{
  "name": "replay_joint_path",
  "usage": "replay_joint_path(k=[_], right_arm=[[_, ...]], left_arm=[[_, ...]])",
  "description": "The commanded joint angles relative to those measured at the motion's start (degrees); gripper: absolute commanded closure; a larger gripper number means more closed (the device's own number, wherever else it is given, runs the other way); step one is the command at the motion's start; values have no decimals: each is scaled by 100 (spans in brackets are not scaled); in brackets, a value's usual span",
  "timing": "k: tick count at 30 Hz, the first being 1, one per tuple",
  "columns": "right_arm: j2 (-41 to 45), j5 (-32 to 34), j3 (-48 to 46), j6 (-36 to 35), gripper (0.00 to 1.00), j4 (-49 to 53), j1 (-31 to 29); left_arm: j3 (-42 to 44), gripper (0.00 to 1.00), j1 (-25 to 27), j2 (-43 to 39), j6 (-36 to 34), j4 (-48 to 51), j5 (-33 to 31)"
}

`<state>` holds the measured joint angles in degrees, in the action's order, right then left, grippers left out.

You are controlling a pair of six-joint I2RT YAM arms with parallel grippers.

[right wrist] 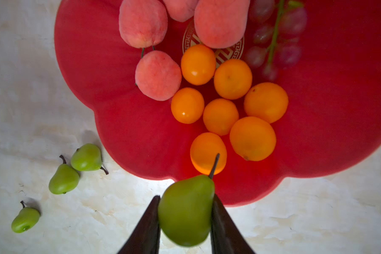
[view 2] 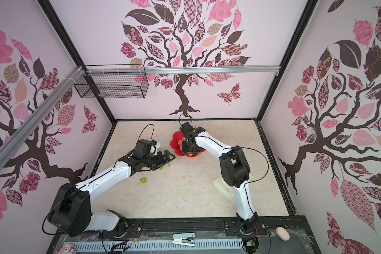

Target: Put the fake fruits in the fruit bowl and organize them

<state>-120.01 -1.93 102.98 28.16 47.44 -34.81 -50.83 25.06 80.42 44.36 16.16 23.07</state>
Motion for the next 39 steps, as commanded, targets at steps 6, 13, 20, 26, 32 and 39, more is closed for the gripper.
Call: replay_joint_path(k=[6, 13, 20, 26, 32, 39], right_arm=[[-504, -281, 578, -83, 63, 145, 19], [-873, -635, 939, -96, 62, 168, 18], [-1181, -909, 1170, -84, 61, 219, 20], [-1379, -1008, 1293, -99, 61, 275, 19], [-1425, -1015, 1318, -94, 59, 276, 18], [-1416, -900, 1511, -131, 57, 383, 18]], left_arm=[[-174, 2, 10, 56, -103, -41, -105], [-81, 2, 16, 4, -125, 9, -110], [-46, 2, 11, -68, -180, 143, -154], [11, 2, 14, -135, -195, 200, -178], [123, 2, 12, -167, -234, 251, -209], [108, 2, 16, -233, -274, 325, -239]])
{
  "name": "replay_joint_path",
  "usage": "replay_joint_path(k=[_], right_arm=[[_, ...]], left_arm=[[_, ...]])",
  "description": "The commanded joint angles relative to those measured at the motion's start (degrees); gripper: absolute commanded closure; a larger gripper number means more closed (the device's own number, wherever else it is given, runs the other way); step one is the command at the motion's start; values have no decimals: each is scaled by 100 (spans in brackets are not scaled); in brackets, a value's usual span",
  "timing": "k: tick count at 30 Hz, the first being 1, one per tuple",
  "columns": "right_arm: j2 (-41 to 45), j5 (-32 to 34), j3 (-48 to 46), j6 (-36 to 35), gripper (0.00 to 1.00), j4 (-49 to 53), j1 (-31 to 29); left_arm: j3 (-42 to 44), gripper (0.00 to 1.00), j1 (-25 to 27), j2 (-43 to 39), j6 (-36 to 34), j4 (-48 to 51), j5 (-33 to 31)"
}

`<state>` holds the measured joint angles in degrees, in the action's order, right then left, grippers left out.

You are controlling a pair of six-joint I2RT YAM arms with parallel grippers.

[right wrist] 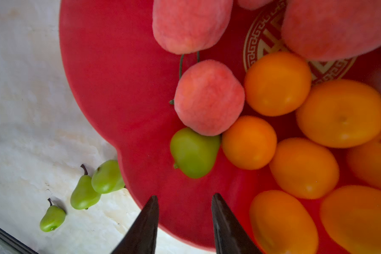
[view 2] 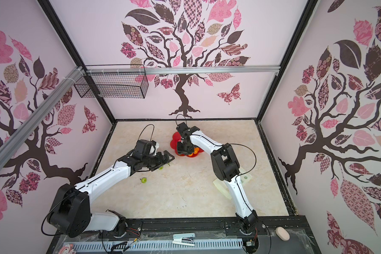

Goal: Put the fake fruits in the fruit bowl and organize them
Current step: 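Lower the pear into the bowl beside the kumquats and open the right gripper, then move the right gripper back over the remaining green pears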

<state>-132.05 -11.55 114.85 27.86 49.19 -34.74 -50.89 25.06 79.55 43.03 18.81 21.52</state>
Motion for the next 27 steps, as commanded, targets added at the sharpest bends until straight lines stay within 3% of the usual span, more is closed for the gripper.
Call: replay_joint_path(k=[1, 15, 27], right_arm=[[-179, 108, 355, -112, 57, 239, 12], [1060, 836, -259, -132, 57, -207, -268], [583, 1111, 103, -264, 58, -184, -1208]], left_arm=[[99, 2, 10, -184, -166, 111, -117], [455, 2, -73, -1649, -315, 707, -1085], [1184, 2, -1064, -2480, -102, 749, -631]])
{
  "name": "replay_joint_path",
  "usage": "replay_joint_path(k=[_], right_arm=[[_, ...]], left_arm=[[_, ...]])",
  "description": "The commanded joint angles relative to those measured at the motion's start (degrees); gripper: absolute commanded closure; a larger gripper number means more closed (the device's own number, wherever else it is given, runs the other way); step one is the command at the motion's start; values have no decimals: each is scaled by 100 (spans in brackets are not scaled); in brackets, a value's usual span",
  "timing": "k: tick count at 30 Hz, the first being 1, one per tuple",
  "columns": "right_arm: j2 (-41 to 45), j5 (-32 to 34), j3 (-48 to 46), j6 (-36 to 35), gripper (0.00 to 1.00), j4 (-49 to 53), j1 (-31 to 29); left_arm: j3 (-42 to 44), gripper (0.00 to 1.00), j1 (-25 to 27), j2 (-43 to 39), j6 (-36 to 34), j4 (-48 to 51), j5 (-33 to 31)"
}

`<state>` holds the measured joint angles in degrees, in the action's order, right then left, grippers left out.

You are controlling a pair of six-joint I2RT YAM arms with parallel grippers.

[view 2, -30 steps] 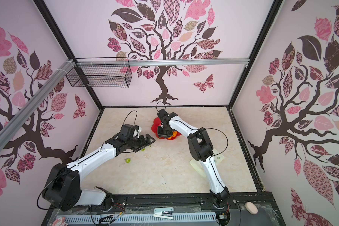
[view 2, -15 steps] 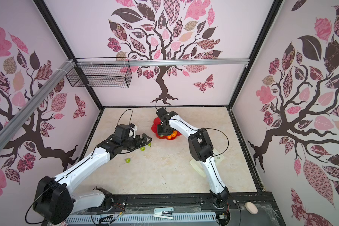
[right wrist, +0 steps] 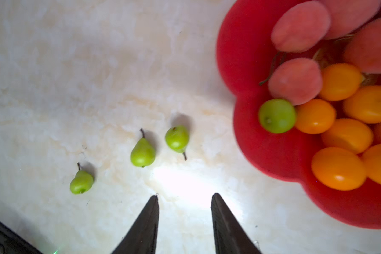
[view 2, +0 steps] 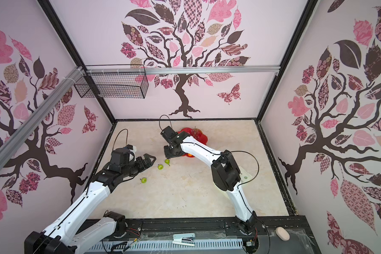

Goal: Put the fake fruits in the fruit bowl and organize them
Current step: 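Move the right gripper back over the remaining green pears, then lower the right gripper and close it on a round green pear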

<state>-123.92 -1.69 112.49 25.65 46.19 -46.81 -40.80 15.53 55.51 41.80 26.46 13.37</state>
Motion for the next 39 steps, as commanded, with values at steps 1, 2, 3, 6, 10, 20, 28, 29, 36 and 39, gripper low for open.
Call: replay_joint_path(k=[1, 2, 3, 6, 10, 20, 28, 29, 36, 39], right_arm=[[-331, 125, 426, -43, 58, 134, -36], [-418, 119, 500, -36, 58, 159, -61], [-509, 114, 593, -34, 58, 177, -76], [-820, 79, 815, -28, 57, 231, -83], [-1205, 109, 1127, -98, 57, 351, -86], [-1855, 93, 1684, -187, 57, 531, -84], [-2196, 104, 1949, -231, 57, 656, -85], [-2229, 116, 1994, -243, 57, 671, -86], [-2309, 169, 2084, -301, 57, 703, -83], [-2320, 165, 2087, -304, 58, 702, -83]], left_arm=[[198, 2, -164, -63, 38, -42, 228], [220, 2, -203, -39, 67, -109, 285], [247, 2, -240, -13, 89, -167, 330], [293, 2, -278, 88, 126, -336, 360], [314, 2, -343, 291, 166, -578, 396], [362, 2, -914, 683, 268, -1045, 937], [432, 2, -1048, 776, 267, -1137, 1066], [441, 2, -1049, 788, 276, -1150, 1078], [433, 2, -1051, 830, 267, -1168, 1124], [419, 2, -1051, 847, 267, -1163, 1140]])
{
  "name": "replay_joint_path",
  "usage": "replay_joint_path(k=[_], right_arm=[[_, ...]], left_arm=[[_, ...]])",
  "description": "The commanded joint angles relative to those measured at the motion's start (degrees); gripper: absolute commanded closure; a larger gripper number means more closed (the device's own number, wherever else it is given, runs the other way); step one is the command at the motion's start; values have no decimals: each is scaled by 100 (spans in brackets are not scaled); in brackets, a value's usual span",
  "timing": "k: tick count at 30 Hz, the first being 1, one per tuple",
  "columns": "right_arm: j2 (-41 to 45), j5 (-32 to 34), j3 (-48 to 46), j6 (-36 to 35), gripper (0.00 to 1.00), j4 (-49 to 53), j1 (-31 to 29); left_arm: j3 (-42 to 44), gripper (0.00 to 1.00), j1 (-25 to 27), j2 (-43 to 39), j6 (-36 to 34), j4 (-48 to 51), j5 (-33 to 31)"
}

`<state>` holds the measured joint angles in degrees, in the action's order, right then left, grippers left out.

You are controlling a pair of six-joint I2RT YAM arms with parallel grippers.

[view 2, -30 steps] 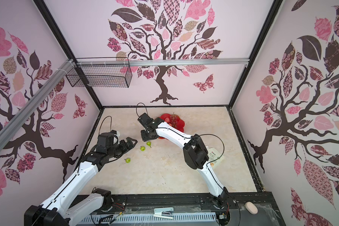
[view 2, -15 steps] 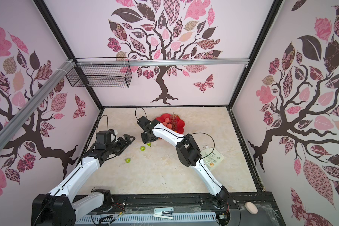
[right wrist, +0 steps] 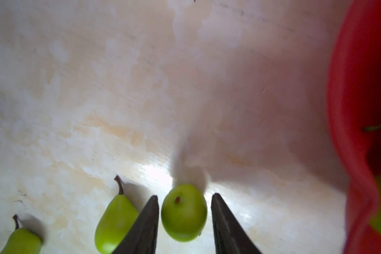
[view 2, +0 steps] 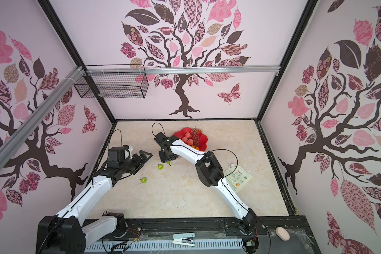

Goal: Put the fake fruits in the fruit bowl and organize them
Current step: 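Lower the right gripper and close it on a round green pear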

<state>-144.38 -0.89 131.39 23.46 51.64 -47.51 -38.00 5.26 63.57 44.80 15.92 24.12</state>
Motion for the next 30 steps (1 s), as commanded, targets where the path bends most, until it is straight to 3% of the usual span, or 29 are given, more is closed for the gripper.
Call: replay_joint_path(k=[1, 30], right_arm=[[-283, 80, 194, -79, 58, 164, -13], [-266, 64, 241, -119, 64, 290, -18]], left_arm=[[142, 2, -24, 54, -41, -116, 75], [132, 2, -22, 27, -120, -47, 111]])
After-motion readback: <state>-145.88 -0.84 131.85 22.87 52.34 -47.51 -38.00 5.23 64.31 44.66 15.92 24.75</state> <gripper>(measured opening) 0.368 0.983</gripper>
